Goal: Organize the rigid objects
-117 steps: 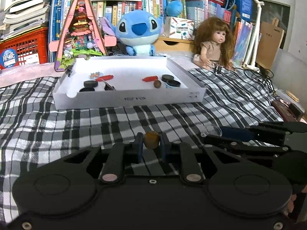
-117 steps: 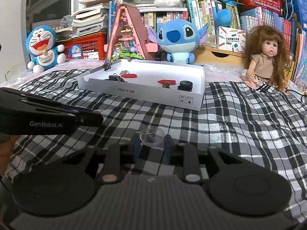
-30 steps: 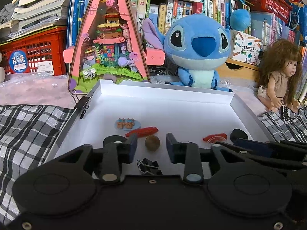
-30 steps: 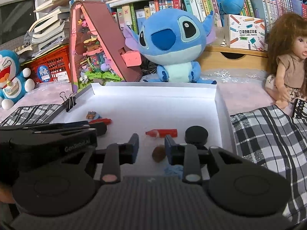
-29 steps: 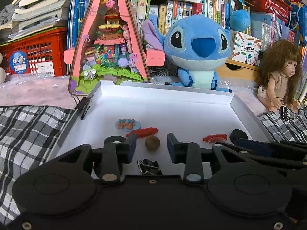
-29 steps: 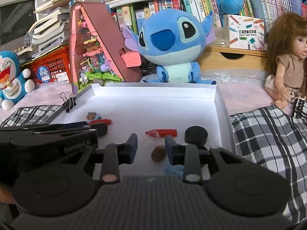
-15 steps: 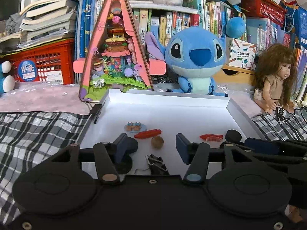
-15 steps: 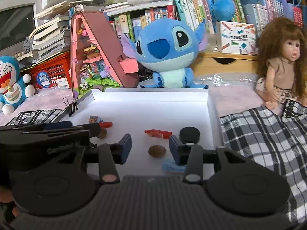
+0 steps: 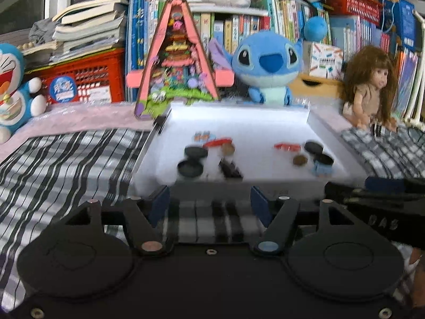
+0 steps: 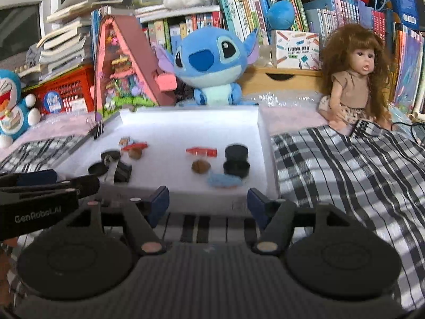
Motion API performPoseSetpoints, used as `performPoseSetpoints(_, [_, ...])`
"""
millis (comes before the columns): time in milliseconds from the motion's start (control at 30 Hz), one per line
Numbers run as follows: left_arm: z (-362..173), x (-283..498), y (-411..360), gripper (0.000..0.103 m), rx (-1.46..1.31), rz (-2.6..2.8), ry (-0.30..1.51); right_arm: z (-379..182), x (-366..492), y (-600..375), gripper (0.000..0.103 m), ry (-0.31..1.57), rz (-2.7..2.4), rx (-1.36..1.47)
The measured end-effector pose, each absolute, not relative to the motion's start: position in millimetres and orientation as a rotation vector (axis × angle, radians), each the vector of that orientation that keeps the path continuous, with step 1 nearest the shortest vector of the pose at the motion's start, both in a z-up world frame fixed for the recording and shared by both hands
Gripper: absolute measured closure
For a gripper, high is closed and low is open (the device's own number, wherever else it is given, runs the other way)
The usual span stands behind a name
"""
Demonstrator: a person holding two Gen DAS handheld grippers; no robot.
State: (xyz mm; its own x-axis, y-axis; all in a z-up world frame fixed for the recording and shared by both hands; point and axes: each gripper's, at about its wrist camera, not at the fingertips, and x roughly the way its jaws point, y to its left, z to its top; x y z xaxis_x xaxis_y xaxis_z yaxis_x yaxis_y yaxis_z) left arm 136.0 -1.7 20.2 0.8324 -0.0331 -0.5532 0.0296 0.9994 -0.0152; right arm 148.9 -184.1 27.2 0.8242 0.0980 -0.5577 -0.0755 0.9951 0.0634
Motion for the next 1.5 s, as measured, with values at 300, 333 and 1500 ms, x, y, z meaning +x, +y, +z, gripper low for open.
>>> performPoseSetpoints(300, [-0.6, 124.8, 9.3, 0.038, -0.001, 0.015, 0.651, 19.7, 126.1, -180.6, 0.022, 0.613, 0.074, 0.025])
performPoseSetpoints(333, [-2.8, 125.3, 10.5, 0.038, -0.001, 0.017, 0.656, 17.9, 126.0, -180.2, 0.022, 0.617, 0.069, 0.022])
performPoseSetpoints(1500, [-17.5, 140.1, 12.9, 0.000, -0.007, 0.057, 0.685, -9.4, 134.3, -177.2, 0.000, 0.690, 0.042, -0.003])
